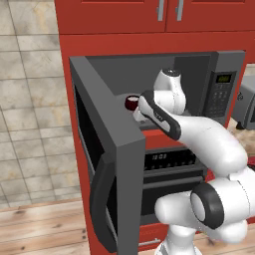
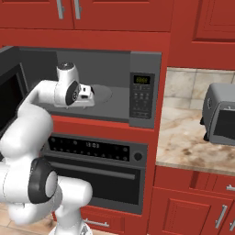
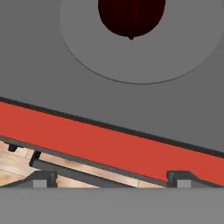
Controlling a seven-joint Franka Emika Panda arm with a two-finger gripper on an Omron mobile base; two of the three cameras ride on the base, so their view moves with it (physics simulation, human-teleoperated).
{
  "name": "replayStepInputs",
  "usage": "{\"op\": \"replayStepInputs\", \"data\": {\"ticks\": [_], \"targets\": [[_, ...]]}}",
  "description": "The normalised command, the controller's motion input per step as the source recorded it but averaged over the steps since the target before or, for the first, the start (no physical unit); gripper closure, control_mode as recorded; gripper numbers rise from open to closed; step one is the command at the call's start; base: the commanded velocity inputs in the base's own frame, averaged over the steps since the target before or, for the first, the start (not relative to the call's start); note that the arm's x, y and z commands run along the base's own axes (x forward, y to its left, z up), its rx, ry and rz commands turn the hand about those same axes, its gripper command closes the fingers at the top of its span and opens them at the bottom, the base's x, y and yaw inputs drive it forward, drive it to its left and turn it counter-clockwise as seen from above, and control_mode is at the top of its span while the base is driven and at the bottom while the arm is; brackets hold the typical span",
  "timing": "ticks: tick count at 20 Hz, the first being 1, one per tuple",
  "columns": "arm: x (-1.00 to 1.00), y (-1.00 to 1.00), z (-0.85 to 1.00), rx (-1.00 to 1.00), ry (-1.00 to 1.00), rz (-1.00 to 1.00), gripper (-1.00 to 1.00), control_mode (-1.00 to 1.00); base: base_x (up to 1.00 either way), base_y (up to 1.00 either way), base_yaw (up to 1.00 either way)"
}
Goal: Pick the mug from the counter and place it inside the microwave. Then close the microwave.
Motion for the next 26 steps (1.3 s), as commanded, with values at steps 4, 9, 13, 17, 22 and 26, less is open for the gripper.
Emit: {"op": "replayStepInputs", "data": {"ticks": [4,9,13,17,22,26], "targets": [[-0.71,-0.06,0.17,0.0,-0.1,0.0,-1.0,-1.0,0.0,0.0,0.0],[-0.62,0.0,0.19,0.0,-0.11,0.0,-1.0,-1.0,0.0,0.0,0.0],[-0.56,0.0,0.25,0.0,-0.15,0.0,-1.0,-1.0,0.0,0.0,0.0],[-0.6,0.0,0.27,0.0,-0.19,0.02,-1.0,-1.0,0.0,0.0,0.0],[-0.65,0.0,0.22,0.0,-0.16,0.0,-1.0,-1.0,0.0,0.0,0.0],[-0.64,0.0,0.28,0.0,-0.16,0.0,-1.0,-1.0,0.0,0.0,0.0]]}}
